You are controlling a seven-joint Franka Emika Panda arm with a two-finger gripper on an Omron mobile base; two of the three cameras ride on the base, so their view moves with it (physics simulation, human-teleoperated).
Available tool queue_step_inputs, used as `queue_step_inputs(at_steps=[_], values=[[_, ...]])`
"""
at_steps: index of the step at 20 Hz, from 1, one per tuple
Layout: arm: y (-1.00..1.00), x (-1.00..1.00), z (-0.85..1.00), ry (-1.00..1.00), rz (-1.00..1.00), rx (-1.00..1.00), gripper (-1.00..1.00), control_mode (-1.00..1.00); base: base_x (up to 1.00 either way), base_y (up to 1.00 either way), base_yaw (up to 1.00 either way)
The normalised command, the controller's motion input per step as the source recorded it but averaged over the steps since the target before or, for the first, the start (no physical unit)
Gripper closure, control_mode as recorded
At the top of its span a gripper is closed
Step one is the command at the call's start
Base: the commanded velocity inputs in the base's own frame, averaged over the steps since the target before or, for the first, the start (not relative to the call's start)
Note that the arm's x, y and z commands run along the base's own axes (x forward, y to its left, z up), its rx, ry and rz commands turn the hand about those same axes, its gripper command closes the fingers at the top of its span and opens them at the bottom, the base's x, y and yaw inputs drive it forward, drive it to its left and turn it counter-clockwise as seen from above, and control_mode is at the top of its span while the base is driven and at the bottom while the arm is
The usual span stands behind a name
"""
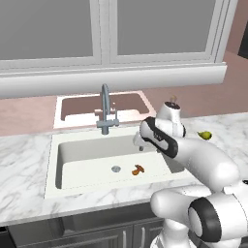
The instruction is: Turn on the sink faucet. Then move the mushroom from the counter to the sink. Turn off the sink. Move the vegetable from the sink to the pot next to the stove. Finally move the pot to the rear right burner.
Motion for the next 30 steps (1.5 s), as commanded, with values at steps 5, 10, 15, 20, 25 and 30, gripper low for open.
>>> queue_step_inputs(at_steps=[5,10,15,20,25,30], values=[[-0.11,0.31,-0.36,0.07,0.02,0.00,-1.00,-1.00,0.00,0.00,0.00],[-0.15,0.14,-0.42,0.01,0.01,0.00,-1.00,-1.00,0.00,0.00,0.00],[-0.09,0.16,-0.43,0.01,0.01,0.00,-1.00,-1.00,0.00,0.00,0.00],[0.00,0.25,-0.39,0.00,0.00,-0.01,-1.00,-1.00,0.00,0.00,0.00],[0.00,0.28,-0.38,0.01,0.00,-0.02,-1.00,-1.00,0.00,0.00,0.00],[0.00,0.23,-0.35,0.02,0.00,-0.02,-1.00,-1.00,0.00,0.00,0.00]])
